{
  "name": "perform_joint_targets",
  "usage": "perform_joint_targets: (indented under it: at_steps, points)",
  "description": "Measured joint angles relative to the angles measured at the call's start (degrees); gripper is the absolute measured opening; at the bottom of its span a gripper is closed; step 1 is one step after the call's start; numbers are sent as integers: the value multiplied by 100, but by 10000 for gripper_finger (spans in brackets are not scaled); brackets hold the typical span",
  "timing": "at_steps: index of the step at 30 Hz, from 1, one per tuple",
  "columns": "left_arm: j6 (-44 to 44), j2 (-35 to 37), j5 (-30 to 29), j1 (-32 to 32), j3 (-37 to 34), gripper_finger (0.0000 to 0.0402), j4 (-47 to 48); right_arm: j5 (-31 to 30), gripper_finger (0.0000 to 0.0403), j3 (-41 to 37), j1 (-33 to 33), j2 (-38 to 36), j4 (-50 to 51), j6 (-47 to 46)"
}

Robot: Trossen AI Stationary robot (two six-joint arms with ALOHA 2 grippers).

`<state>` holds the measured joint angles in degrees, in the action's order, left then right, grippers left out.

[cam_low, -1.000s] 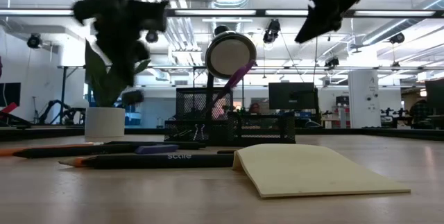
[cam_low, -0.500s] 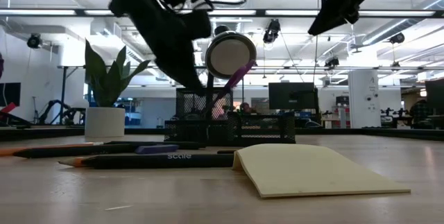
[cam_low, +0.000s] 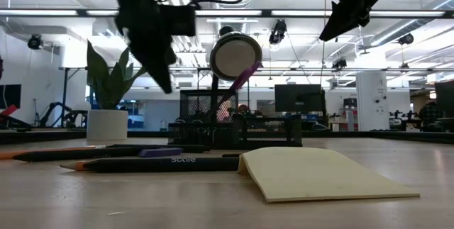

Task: Pick and place office supplies into organizer
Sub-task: Put the blue eraser into the black desk organizer

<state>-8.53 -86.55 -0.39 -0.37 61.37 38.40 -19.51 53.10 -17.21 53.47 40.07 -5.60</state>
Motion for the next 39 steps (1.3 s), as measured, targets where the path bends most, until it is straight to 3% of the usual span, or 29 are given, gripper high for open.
perform_joint_targets:
  at_steps: [6, 12, 18, 24, 28, 33, 39]
  points:
    - [-992, 151, -148, 5, 4, 98, 35, 16, 139, -43, 11, -1, 5, -63]
    - [-1214, 151, -190, -42, 4, 150, 326, 348, 148, -55, 13, 143, -13, -220]
    - [-1241, 151, -239, -163, 4, 154, -36, 355, 145, -59, 11, 384, -108, -327]
    - [-1859, 151, -1065, -589, 20, 154, -762, 352, 145, -61, 11, 377, -148, -774]
    - [-2467, 39, -1356, -905, 84, 154, -887, 351, 149, -61, 11, 358, -125, -462]
    - [-3016, -542, -1335, -1213, 249, 154, -1451, 614, 150, -61, 11, 316, 298, 277]
    - [-3498, -1575, -993, -1557, 970, 154, -606, 947, 150, -62, 105, 28, 932, 303]
